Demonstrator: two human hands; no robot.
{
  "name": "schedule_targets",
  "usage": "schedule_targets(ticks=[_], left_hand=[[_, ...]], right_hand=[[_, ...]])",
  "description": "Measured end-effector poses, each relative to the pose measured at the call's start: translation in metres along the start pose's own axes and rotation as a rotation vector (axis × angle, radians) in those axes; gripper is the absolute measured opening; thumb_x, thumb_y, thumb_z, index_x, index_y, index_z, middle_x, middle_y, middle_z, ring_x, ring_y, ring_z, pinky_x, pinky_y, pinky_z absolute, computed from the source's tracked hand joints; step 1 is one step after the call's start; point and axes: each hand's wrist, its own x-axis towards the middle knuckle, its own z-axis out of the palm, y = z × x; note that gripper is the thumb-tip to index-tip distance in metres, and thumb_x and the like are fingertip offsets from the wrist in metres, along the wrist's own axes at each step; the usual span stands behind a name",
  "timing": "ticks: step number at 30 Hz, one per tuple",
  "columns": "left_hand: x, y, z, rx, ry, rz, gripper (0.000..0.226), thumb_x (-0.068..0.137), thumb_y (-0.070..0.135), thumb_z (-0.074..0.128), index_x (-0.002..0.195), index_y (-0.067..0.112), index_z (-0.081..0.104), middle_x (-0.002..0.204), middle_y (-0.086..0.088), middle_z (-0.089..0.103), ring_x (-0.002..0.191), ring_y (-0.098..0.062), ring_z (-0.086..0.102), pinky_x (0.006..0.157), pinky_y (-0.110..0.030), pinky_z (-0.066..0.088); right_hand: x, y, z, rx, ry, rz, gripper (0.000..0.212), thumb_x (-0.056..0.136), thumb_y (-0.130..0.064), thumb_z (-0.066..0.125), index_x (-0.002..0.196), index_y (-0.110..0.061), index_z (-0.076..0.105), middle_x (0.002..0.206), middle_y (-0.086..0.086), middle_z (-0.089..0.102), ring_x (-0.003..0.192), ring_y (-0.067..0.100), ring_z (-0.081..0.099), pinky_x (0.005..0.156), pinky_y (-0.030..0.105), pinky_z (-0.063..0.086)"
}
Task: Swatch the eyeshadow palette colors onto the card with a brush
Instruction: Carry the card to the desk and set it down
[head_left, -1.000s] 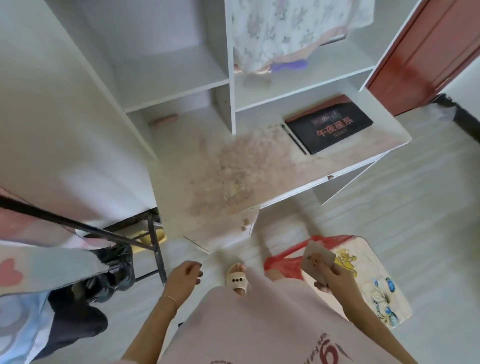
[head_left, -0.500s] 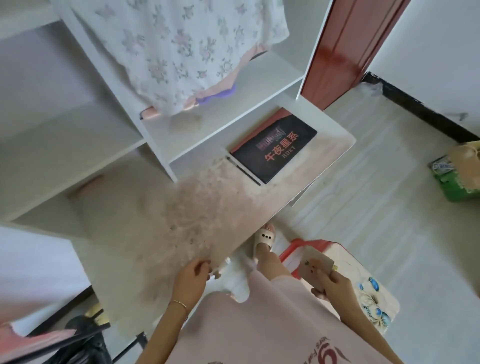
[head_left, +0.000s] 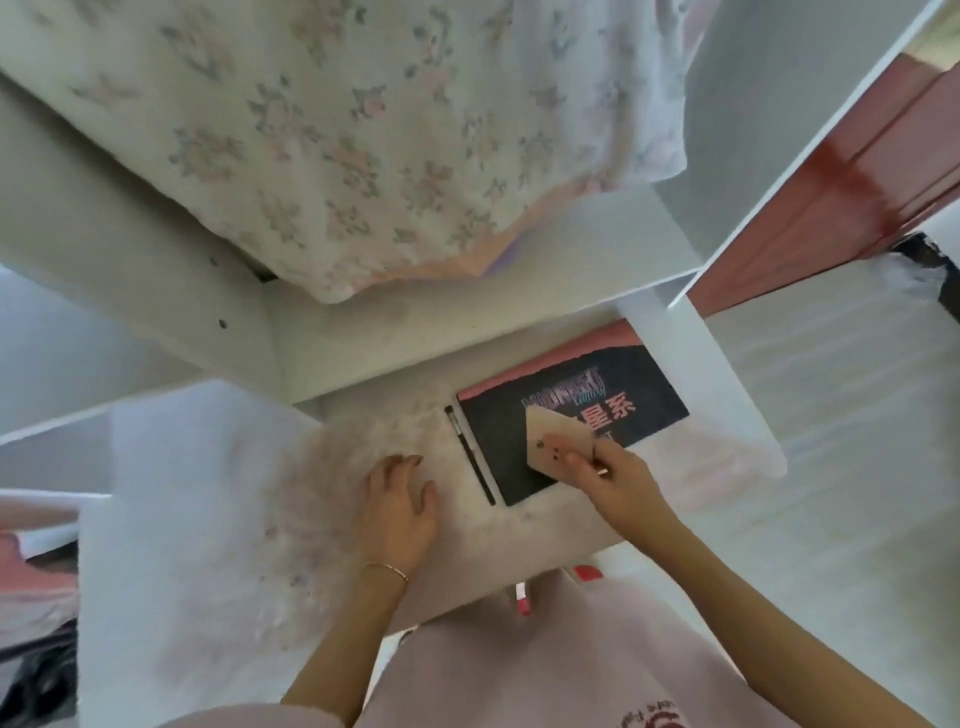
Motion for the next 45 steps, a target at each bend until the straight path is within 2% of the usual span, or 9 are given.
schedule_targets(ticks=[6,9,18,22,29,31,35,39,45], left_hand=[[0.001,0.006,0.024,0.163,0.046,-0.073,0.058,0.088,0.045,0.038,0.138,0.015,0.041,0.149,-0.014,0.029,0.139,-0.033,0.019,0.111,-0.047,0.014],[-0.004,0.002,0.036,0.178,0.118,-0.02,0.066,0.083,0.045,0.029,0.133,0.006,0.048,0.142,-0.022,0.039,0.133,-0.041,0.031,0.108,-0.053,0.02],[0.002,-0.023,0.065,0.259,0.318,0.081,0.066,0.087,0.05,0.018,0.141,0.017,0.038,0.151,-0.011,0.027,0.141,-0.03,0.018,0.112,-0.039,0.005],[0.006,-0.034,0.071,0.28,0.357,0.107,0.067,0.087,0.057,0.017,0.146,0.026,0.025,0.156,-0.004,0.012,0.144,-0.022,0.004,0.112,-0.032,-0.005],[-0.018,-0.013,0.049,-0.123,0.503,0.151,0.042,0.095,0.031,0.047,0.133,0.012,0.048,0.147,-0.008,0.037,0.139,-0.023,0.024,0.113,-0.041,0.018],[-0.042,-0.009,0.047,-0.268,0.616,0.308,0.033,0.093,0.03,0.051,0.121,0.014,0.058,0.127,0.003,0.056,0.124,-0.017,0.045,0.106,-0.028,0.03],[-0.094,0.007,0.051,-0.428,0.421,0.55,0.032,0.082,0.044,0.057,0.111,0.051,0.046,0.107,0.042,0.049,0.104,0.02,0.045,0.083,0.003,0.033],[-0.106,0.014,0.062,-0.407,0.411,0.668,0.042,0.075,0.046,0.068,0.112,0.044,0.048,0.111,0.022,0.055,0.102,0.008,0.05,0.081,-0.005,0.041],[-0.098,0.013,0.07,-0.621,0.461,0.545,0.019,0.077,0.04,0.057,0.095,0.039,0.061,0.087,0.024,0.066,0.085,0.007,0.06,0.071,-0.005,0.044]], right_hand=[[0.049,-0.004,0.004,0.147,-0.167,-0.018,0.025,0.093,-0.026,0.049,0.116,-0.018,0.054,0.106,-0.005,0.057,0.099,0.009,0.05,0.079,0.018,0.043],[0.059,-0.003,0.016,0.225,-0.164,-0.044,0.014,0.09,-0.026,0.054,0.103,-0.028,0.05,0.098,-0.012,0.057,0.091,0.004,0.054,0.065,0.013,0.044],[0.057,0.018,0.038,0.578,-0.175,-0.403,0.046,0.082,-0.017,0.059,0.114,-0.045,0.042,0.096,-0.024,0.066,0.094,0.001,0.064,0.067,0.015,0.052],[0.035,0.04,0.046,0.629,-0.116,-0.522,0.042,0.085,-0.006,0.056,0.111,-0.037,0.048,0.095,-0.008,0.069,0.092,0.008,0.066,0.065,0.021,0.055],[-0.032,0.062,0.05,0.698,-0.126,-0.548,0.03,0.086,-0.01,0.056,0.104,-0.032,0.049,0.099,-0.002,0.064,0.089,0.007,0.066,0.059,0.025,0.056],[-0.041,0.065,0.047,0.732,-0.127,-0.542,0.029,0.086,-0.011,0.056,0.105,-0.032,0.05,0.102,0.0,0.063,0.089,0.007,0.066,0.058,0.025,0.055],[-0.048,0.066,0.041,0.775,-0.138,-0.527,0.026,0.086,-0.012,0.058,0.105,-0.029,0.051,0.102,0.002,0.065,0.089,0.011,0.067,0.059,0.028,0.056],[-0.051,0.069,0.042,0.808,-0.166,-0.497,0.026,0.081,-0.022,0.061,0.105,-0.027,0.054,0.098,0.003,0.068,0.089,0.017,0.068,0.061,0.033,0.057],[-0.045,0.073,0.045,0.958,-0.278,-0.356,0.03,0.094,-0.035,0.038,0.09,-0.027,0.068,0.083,0.0,0.072,0.078,0.021,0.069,0.057,0.035,0.056]])
